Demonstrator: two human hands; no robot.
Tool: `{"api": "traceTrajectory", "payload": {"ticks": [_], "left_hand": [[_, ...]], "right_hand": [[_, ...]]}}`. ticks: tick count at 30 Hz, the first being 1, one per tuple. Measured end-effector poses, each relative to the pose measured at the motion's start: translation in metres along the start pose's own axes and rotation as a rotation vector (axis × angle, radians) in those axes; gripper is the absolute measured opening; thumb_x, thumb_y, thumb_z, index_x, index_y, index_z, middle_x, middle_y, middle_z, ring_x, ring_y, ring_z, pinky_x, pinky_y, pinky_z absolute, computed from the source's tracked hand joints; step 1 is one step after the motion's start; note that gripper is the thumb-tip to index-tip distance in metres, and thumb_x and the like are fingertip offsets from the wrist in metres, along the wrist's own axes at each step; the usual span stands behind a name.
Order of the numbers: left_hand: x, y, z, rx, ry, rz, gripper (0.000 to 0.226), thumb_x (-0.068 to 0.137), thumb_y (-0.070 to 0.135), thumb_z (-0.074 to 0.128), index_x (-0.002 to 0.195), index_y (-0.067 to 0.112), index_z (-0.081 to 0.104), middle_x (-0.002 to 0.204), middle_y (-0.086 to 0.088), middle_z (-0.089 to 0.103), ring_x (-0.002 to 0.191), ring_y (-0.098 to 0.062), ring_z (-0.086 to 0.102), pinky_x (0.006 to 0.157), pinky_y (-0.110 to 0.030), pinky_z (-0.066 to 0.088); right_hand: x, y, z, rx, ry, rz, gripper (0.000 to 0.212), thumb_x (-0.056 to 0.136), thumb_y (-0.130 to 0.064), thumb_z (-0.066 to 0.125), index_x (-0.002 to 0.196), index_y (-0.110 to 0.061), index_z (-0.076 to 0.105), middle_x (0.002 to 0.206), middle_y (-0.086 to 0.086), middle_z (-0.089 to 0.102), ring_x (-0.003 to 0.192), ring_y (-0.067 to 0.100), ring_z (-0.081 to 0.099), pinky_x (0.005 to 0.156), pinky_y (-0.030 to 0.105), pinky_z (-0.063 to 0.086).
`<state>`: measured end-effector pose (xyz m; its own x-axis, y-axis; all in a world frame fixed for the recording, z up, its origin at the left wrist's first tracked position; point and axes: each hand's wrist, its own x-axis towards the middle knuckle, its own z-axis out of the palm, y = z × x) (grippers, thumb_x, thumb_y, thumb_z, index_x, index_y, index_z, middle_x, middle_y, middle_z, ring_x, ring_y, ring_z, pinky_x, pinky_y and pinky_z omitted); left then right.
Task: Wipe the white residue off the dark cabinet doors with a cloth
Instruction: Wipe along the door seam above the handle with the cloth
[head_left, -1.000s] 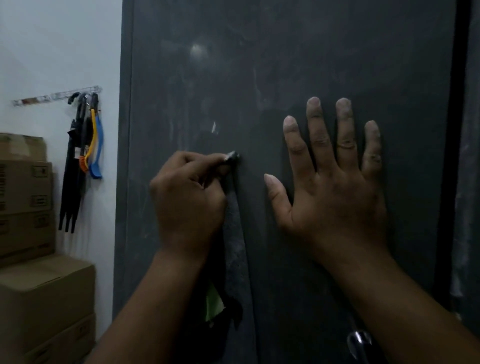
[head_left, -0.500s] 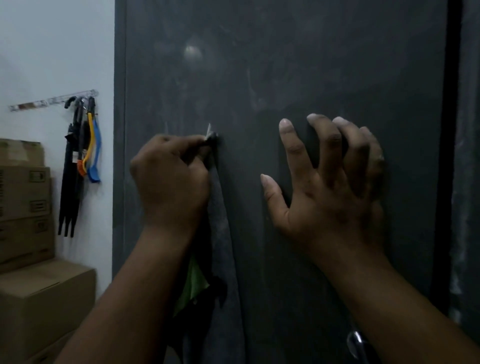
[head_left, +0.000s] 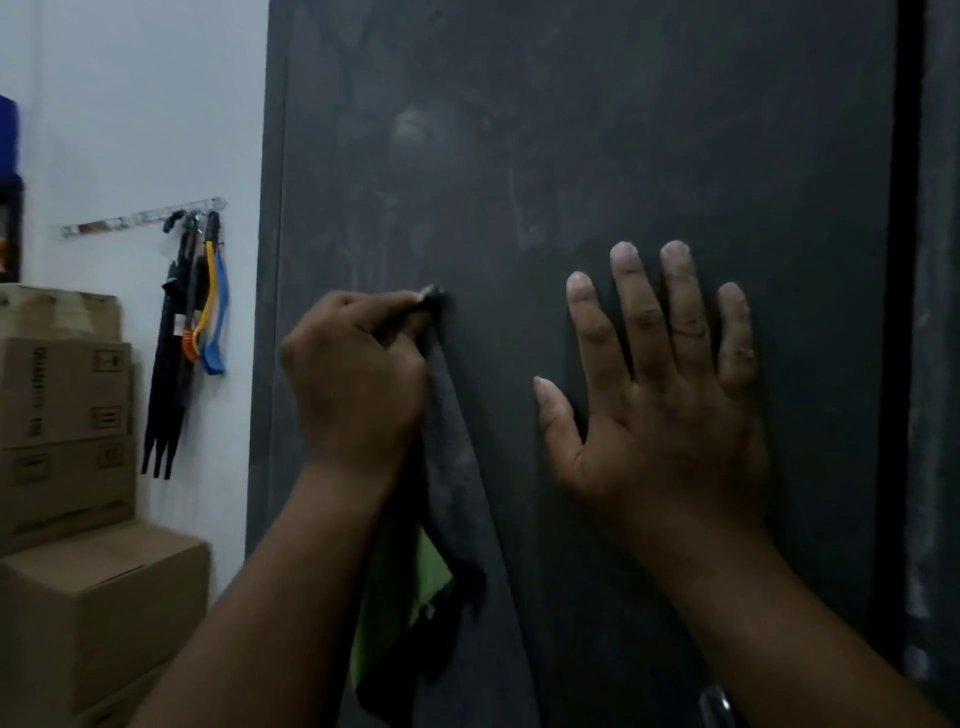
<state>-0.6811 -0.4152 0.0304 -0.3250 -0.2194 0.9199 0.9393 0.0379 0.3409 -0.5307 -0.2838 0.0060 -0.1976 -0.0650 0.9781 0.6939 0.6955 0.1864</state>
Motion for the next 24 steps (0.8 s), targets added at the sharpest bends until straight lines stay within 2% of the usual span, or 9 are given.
{"api": "traceTrajectory", "payload": {"ticks": [2, 4, 6, 9, 12, 14, 18, 21, 24], "left_hand": [[0.017, -0.002, 0.001, 0.025, 0.054, -0.043, 0.018, 0.089, 0.022, 0.078, 0.107, 0.021, 0.083, 0.097, -0.002, 0.079, 0.087, -0.013, 0.072, 0.082, -0.018, 0.049], [0.029, 0.002, 0.004, 0.029, 0.069, -0.048, 0.018, 0.091, 0.025, 0.077, 0.107, 0.021, 0.083, 0.098, -0.004, 0.08, 0.089, -0.014, 0.072, 0.085, -0.022, 0.051], [0.033, 0.012, 0.01, 0.012, 0.043, -0.008, 0.017, 0.091, 0.023, 0.077, 0.106, 0.021, 0.083, 0.097, -0.003, 0.079, 0.089, -0.015, 0.072, 0.084, -0.018, 0.049], [0.021, 0.029, 0.019, -0.026, 0.002, 0.096, 0.018, 0.088, 0.013, 0.077, 0.101, 0.022, 0.084, 0.09, 0.003, 0.074, 0.078, -0.008, 0.065, 0.073, 0.001, 0.037], [0.006, 0.033, 0.021, -0.042, -0.027, 0.136, 0.02, 0.086, 0.008, 0.076, 0.1, 0.021, 0.084, 0.086, 0.008, 0.068, 0.074, -0.005, 0.061, 0.071, 0.001, 0.036], [0.014, 0.032, 0.02, -0.039, -0.014, 0.102, 0.02, 0.087, 0.011, 0.076, 0.102, 0.022, 0.084, 0.09, 0.003, 0.075, 0.079, -0.01, 0.067, 0.073, 0.0, 0.037], [0.044, 0.037, 0.025, -0.009, 0.019, 0.073, 0.02, 0.089, 0.02, 0.074, 0.106, 0.024, 0.083, 0.098, -0.001, 0.079, 0.088, -0.013, 0.072, 0.079, -0.014, 0.044], [0.031, 0.049, 0.03, -0.034, -0.033, 0.185, 0.022, 0.087, 0.011, 0.075, 0.102, 0.022, 0.084, 0.09, 0.003, 0.073, 0.077, -0.009, 0.064, 0.07, 0.0, 0.036], [0.013, 0.045, 0.028, -0.059, -0.095, 0.239, 0.021, 0.086, 0.006, 0.078, 0.099, 0.021, 0.084, 0.086, 0.003, 0.07, 0.073, -0.006, 0.061, 0.067, -0.001, 0.038]], "right_hand": [[0.0, 0.0, 0.0, 0.0, -0.004, 0.0, 0.075, 0.099, -0.055, 0.042, 0.162, -0.015, 0.027, 0.171, 0.014, 0.014, 0.159, 0.037, 0.006, 0.125, 0.061, 0.007], [0.0, -0.001, 0.0, 0.001, -0.003, 0.004, 0.075, 0.099, -0.054, 0.041, 0.162, -0.015, 0.027, 0.171, 0.015, 0.013, 0.159, 0.037, 0.006, 0.125, 0.061, 0.007], [0.0, -0.003, 0.0, -0.005, -0.007, 0.011, 0.075, 0.1, -0.054, 0.04, 0.162, -0.015, 0.025, 0.171, 0.014, 0.011, 0.159, 0.037, 0.004, 0.125, 0.061, 0.005], [0.0, -0.004, 0.0, -0.005, -0.014, 0.015, 0.076, 0.1, -0.054, 0.04, 0.163, -0.015, 0.024, 0.172, 0.013, 0.009, 0.159, 0.036, 0.003, 0.125, 0.061, 0.004], [-0.001, -0.003, 0.0, -0.002, -0.011, 0.015, 0.076, 0.099, -0.054, 0.04, 0.163, -0.015, 0.024, 0.172, 0.013, 0.01, 0.159, 0.036, 0.003, 0.125, 0.062, 0.006], [-0.001, -0.003, 0.001, 0.002, -0.001, 0.017, 0.075, 0.1, -0.054, 0.04, 0.162, -0.015, 0.026, 0.172, 0.014, 0.012, 0.159, 0.037, 0.004, 0.125, 0.062, 0.007], [0.0, -0.004, -0.001, 0.017, 0.001, 0.014, 0.074, 0.1, -0.053, 0.041, 0.162, -0.015, 0.028, 0.171, 0.014, 0.013, 0.159, 0.036, 0.005, 0.125, 0.062, 0.007], [-0.001, -0.002, 0.0, 0.009, -0.008, 0.013, 0.074, 0.101, -0.054, 0.037, 0.162, -0.015, 0.027, 0.172, 0.014, 0.011, 0.159, 0.036, 0.004, 0.125, 0.061, 0.006], [-0.001, -0.002, 0.002, 0.024, 0.003, 0.01, 0.072, 0.101, -0.053, 0.038, 0.162, -0.015, 0.027, 0.172, 0.014, 0.011, 0.159, 0.036, 0.004, 0.125, 0.061, 0.006]]}}
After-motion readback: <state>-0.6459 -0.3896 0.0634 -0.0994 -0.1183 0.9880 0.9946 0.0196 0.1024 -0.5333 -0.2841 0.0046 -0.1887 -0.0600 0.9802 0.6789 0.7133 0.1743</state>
